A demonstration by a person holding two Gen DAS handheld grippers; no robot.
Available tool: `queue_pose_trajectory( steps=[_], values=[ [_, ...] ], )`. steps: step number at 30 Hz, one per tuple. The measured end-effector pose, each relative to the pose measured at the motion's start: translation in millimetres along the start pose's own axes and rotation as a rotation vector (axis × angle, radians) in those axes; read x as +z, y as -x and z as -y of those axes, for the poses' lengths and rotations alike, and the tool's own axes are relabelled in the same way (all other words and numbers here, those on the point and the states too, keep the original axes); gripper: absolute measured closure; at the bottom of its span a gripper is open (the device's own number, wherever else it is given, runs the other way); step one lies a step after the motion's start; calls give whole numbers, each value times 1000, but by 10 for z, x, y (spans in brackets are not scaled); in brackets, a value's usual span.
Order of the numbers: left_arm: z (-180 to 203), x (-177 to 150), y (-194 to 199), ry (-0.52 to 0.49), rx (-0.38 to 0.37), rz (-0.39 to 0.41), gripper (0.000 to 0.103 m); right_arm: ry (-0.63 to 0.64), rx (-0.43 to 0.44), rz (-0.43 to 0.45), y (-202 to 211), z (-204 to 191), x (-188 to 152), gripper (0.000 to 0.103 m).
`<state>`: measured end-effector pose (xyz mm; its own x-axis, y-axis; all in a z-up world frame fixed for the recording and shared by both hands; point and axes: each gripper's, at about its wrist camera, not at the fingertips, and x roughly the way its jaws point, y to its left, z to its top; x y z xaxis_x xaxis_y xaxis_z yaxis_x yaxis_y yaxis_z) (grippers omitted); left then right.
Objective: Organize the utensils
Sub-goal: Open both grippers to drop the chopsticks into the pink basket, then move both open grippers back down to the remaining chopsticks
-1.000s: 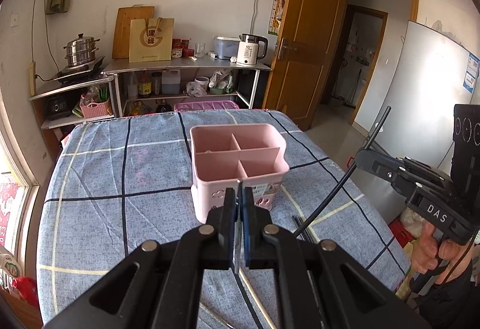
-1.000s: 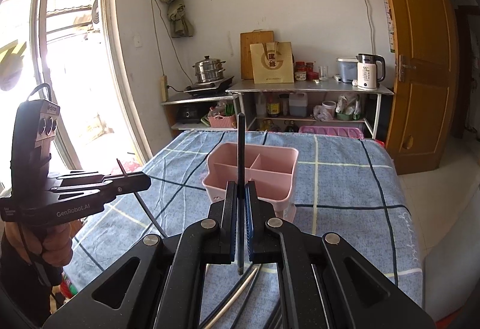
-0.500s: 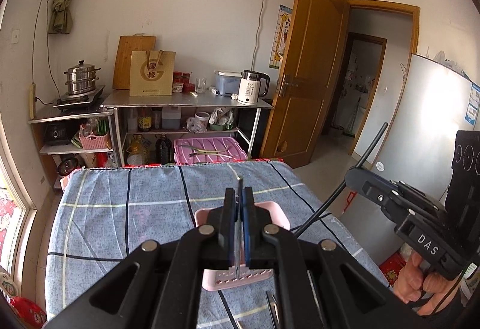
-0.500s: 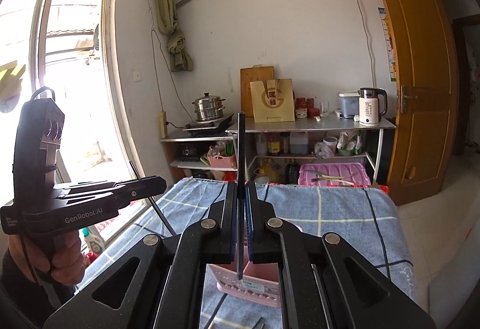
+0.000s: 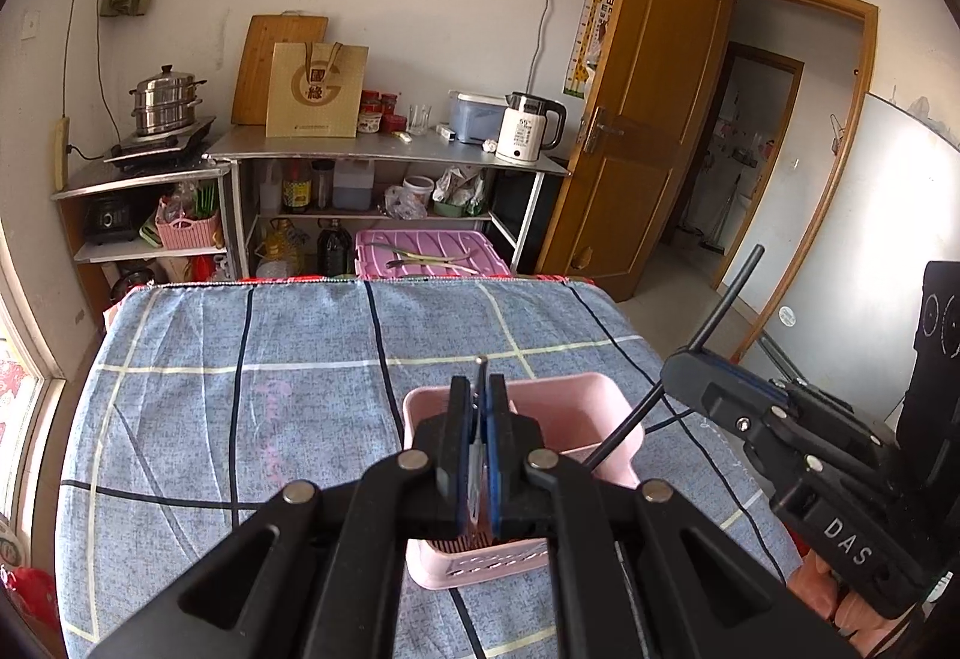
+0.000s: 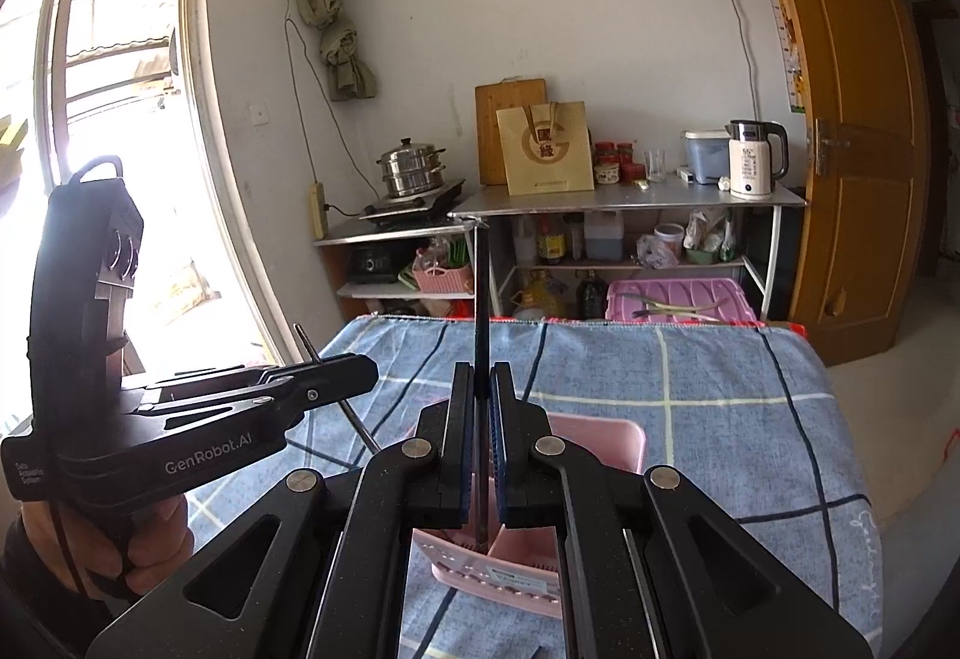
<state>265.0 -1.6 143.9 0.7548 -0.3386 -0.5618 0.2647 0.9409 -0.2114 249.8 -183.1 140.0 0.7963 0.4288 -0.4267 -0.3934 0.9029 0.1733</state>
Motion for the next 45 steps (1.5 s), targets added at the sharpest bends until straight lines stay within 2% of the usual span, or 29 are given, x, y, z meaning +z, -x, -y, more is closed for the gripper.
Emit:
queue_pose_trajectory(
  steps=[6, 7, 8, 10, 15, 19, 24, 29, 39, 45],
  values=[
    [-35, -86, -134, -5, 19, -23, 95, -38, 9, -74, -158, 106, -128, 98],
    [-37, -95, -129, -6, 20, -22, 89, -39, 8, -80, -161, 118, -136, 96],
    [-37, -101, -114, -8, 23, -18, 81, -38, 4, -78, -147, 118, -147, 93],
    [-40, -116, -57, -9, 31, -5, 72, -39, 5, -61, -78, 128, -149, 84],
    [-29, -165, 148, -9, 36, 35, 64, -31, 4, -15, 162, 107, -140, 73],
    [-11, -223, 361, -11, 36, 76, 60, -30, 6, 17, 377, 81, -168, 72],
    [44, -379, 662, -23, 41, 123, 60, -27, -6, 55, 667, 65, -244, 72],
    [104, -634, 911, -26, 16, 139, 60, -29, -29, 55, 913, 104, -426, 72],
    [206, -1249, 1114, -25, -12, 110, 60, -25, -50, 11, 1224, 117, -946, 72],
    [251, -1510, 1046, -4, -31, 59, 60, -34, -45, -34, 1236, 134, -1169, 72]
  ],
)
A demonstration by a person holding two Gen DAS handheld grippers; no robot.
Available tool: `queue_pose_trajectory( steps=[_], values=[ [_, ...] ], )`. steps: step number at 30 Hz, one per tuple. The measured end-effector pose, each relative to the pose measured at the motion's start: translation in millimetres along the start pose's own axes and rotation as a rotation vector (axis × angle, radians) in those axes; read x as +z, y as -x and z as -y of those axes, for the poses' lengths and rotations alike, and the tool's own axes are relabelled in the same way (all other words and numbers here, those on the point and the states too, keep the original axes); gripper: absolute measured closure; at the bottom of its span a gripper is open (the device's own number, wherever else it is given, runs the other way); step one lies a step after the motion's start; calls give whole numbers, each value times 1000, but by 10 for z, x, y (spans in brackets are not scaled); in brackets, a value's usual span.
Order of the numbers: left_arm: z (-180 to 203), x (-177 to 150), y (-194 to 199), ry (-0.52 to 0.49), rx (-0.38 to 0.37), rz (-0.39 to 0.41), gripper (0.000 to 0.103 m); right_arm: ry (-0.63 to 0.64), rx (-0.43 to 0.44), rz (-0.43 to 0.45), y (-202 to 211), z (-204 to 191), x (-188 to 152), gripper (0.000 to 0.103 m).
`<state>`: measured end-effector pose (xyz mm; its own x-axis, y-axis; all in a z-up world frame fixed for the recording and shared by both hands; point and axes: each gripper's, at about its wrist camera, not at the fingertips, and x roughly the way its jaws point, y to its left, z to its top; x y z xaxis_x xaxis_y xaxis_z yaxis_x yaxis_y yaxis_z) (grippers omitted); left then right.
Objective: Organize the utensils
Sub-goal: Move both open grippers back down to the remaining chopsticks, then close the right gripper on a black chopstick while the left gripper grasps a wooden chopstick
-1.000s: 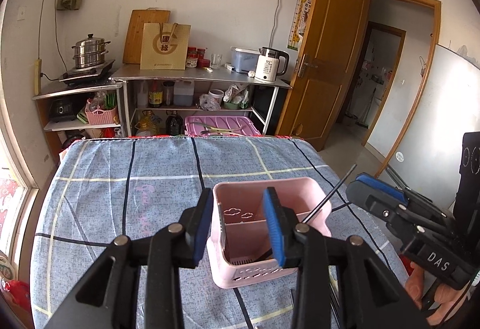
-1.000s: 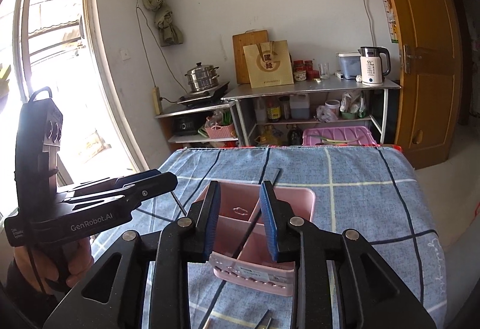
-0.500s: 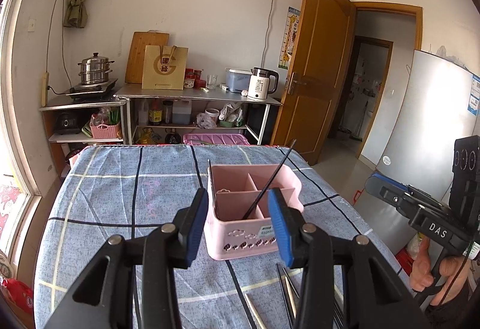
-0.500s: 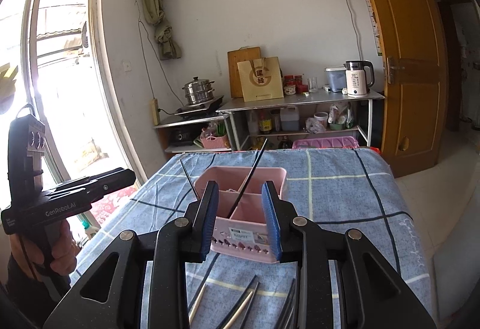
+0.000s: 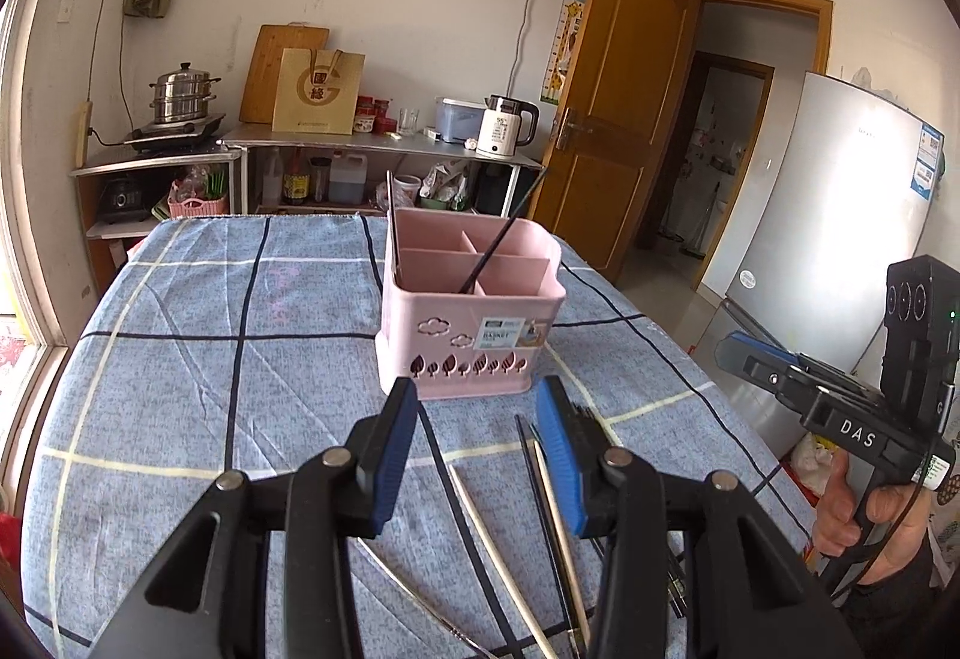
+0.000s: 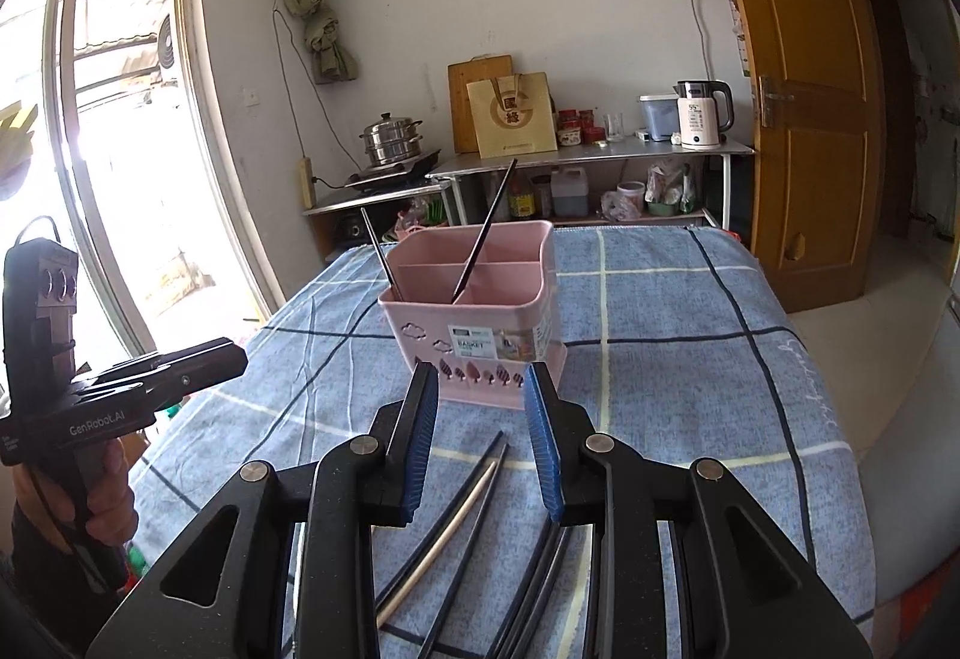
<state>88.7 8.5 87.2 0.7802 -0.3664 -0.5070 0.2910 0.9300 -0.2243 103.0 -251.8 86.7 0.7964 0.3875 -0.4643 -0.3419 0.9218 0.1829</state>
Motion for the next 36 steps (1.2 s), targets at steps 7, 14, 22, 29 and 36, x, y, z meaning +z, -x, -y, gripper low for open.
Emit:
queue_pose_trajectory(
  steps=[7, 14, 22, 29, 36],
  values=[
    [12, -271, -267, 30, 1, -100, 60, -7, 5, -79, -173, 8, -209, 79],
    [15, -488, -569, 43, 12, -204, 62, -20, -12, -199, -507, 58, -442, 84],
    [-10, -683, -979, 83, 18, -334, 68, -14, -19, -341, -919, 35, -725, 88],
    [43, -728, -1209, 69, 35, -389, 77, 0, -36, -396, -1124, 23, -784, 89],
    [90, -678, -1288, 34, 78, -392, 88, 3, -59, -419, -1277, 19, -756, 90]
  ],
)
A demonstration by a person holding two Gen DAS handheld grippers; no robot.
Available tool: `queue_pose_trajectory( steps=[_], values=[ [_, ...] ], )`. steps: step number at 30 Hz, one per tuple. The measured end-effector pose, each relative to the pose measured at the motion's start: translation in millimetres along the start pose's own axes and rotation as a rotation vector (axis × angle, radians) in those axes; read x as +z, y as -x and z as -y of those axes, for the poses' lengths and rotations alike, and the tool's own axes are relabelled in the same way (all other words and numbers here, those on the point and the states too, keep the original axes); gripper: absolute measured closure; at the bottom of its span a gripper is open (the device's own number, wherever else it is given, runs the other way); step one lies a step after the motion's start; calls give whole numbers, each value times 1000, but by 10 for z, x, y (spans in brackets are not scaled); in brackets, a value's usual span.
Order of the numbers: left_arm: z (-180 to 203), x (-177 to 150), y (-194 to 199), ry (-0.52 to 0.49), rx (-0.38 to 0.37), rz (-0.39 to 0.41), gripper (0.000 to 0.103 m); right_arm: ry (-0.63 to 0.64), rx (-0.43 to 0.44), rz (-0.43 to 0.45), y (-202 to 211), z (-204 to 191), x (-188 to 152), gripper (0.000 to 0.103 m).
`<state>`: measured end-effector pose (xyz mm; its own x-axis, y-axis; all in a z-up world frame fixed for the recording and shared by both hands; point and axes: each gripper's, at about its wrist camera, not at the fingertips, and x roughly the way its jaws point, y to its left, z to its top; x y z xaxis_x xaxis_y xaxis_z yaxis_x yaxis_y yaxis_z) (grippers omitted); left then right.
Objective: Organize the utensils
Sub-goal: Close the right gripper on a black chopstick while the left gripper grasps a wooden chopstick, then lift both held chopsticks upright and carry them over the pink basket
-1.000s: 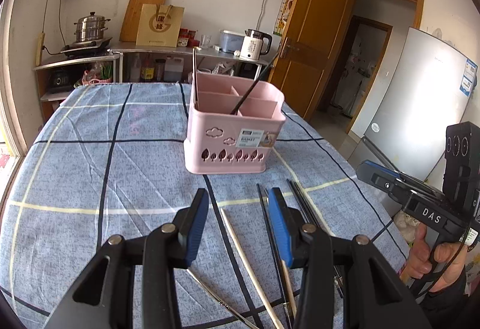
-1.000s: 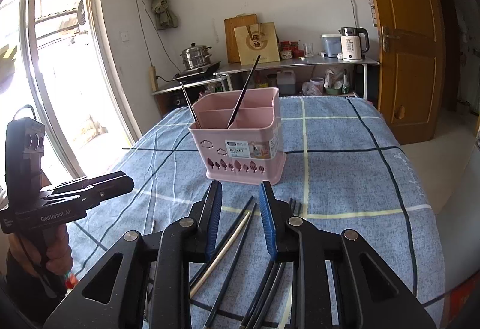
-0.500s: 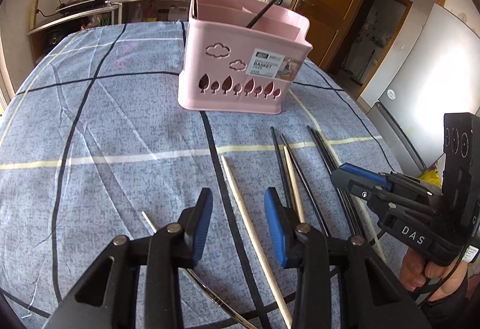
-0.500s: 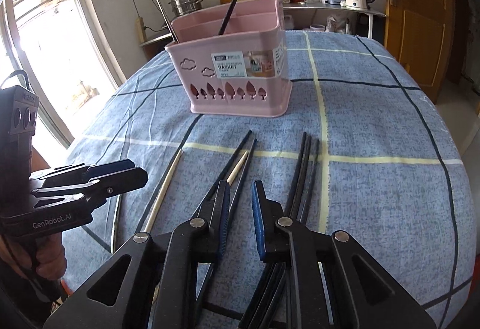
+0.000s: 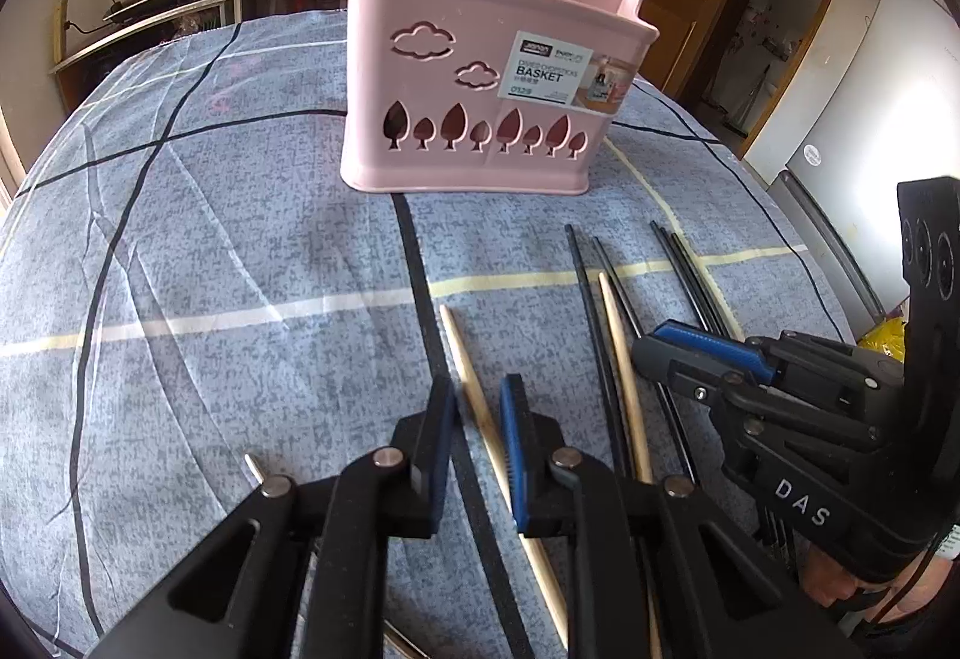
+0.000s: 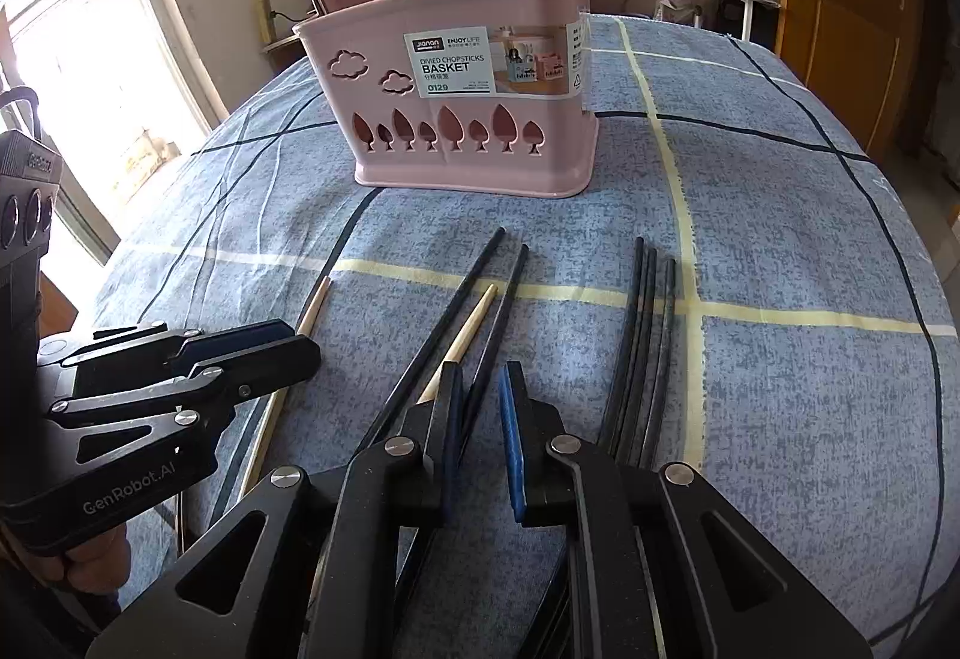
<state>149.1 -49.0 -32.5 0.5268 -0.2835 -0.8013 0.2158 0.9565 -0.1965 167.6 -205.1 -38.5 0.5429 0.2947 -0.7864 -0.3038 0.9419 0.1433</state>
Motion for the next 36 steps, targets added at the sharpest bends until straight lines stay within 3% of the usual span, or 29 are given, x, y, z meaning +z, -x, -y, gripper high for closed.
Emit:
queue_pose_trajectory(
  steps=[7, 9, 15, 24, 36],
  values=[
    [36, 66, -44, -22, 25, -8, 92, 15, -25, -26, -45, -38, 85, 90],
    [43, 68, -48, -24, 26, -9, 93, 24, -40, -27, -58, -54, 97, 95],
    [43, 79, -37, -20, 5, -13, 95, 2, -19, -14, -34, -8, 112, 97],
    [111, 192, 206, -35, -42, 40, 97, -10, 12, 68, 254, 15, 210, 97],
    [126, 473, 841, -64, -75, 182, 97, -7, 55, 224, 783, -25, 438, 98]
  ],
)
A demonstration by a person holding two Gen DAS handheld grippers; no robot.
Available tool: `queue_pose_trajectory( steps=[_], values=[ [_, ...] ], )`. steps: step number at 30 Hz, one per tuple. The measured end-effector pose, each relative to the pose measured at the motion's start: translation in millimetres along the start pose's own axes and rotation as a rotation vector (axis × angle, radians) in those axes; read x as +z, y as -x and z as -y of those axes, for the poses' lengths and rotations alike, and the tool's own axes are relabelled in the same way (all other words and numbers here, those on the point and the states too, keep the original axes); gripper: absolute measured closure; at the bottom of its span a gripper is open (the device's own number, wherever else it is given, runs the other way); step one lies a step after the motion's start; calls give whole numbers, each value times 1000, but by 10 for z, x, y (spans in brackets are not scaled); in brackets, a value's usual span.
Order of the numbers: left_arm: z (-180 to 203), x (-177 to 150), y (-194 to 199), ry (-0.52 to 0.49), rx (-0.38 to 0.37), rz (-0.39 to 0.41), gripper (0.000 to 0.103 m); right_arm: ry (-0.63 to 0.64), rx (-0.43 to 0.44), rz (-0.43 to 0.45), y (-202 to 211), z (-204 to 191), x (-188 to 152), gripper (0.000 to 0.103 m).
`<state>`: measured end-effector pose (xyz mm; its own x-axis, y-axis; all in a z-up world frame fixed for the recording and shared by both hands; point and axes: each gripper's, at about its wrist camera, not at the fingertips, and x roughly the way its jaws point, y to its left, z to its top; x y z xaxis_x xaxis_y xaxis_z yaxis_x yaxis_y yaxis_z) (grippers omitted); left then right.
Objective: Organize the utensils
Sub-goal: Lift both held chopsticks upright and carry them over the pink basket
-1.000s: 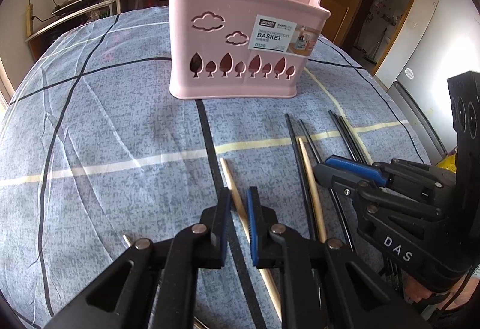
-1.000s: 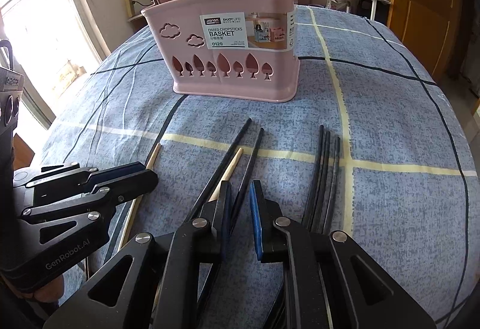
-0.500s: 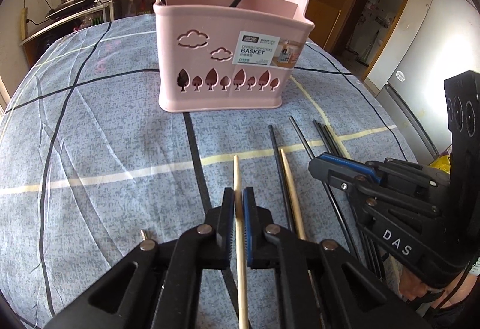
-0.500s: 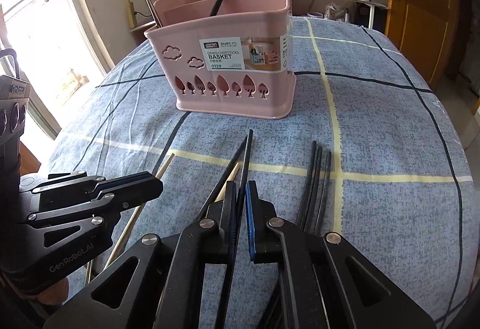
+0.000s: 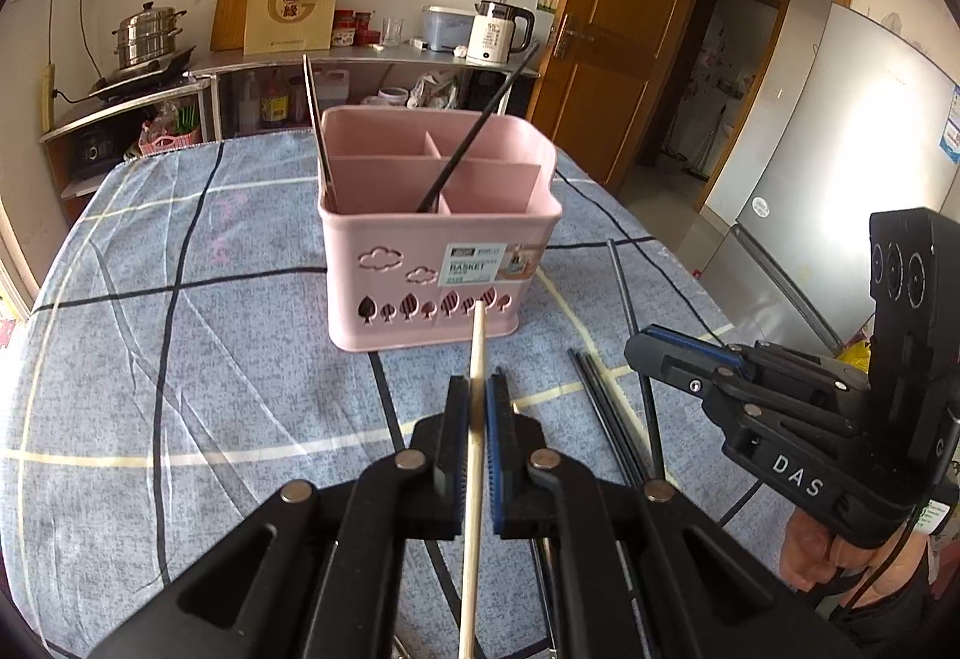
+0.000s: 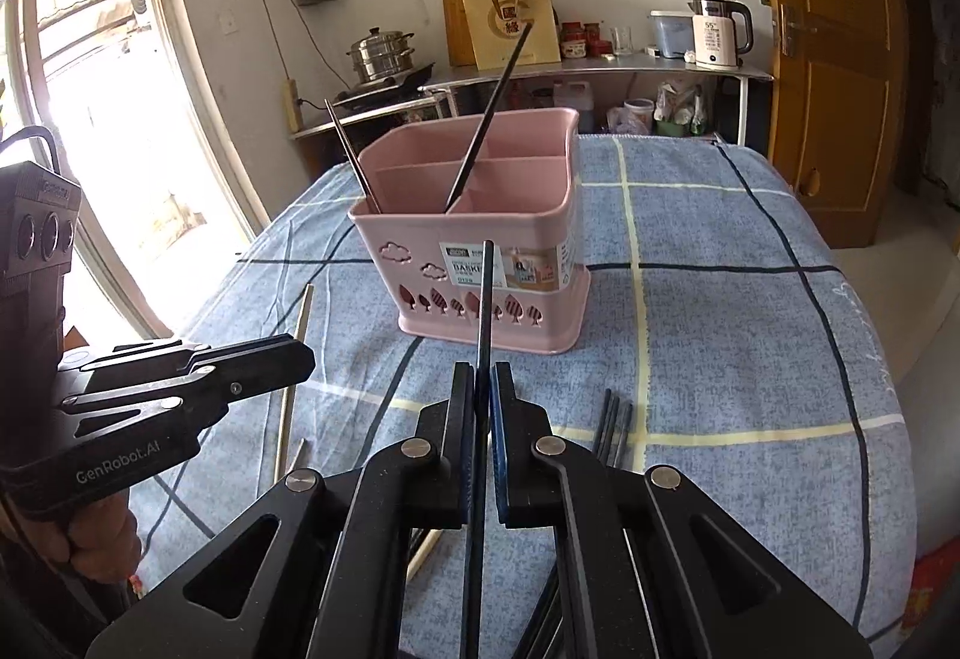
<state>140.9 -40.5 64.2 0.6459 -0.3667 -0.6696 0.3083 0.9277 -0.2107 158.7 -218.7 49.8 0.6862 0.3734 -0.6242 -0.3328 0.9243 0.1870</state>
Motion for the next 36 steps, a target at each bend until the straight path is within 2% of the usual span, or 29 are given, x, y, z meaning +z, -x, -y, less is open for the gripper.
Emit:
queue_pose_trajectory(
  steps=[8, 17, 36],
  values=[
    [5, 224, 325, -19, -7, 88, 97, 30, 11, 96, 284, -59, 200, 98],
    [-2, 318, 486, -28, -12, 130, 97, 52, 7, 165, 525, -92, 301, 98],
    [-157, 298, 292, 13, -26, 72, 97, 59, 6, 161, 534, -90, 292, 98]
  ],
)
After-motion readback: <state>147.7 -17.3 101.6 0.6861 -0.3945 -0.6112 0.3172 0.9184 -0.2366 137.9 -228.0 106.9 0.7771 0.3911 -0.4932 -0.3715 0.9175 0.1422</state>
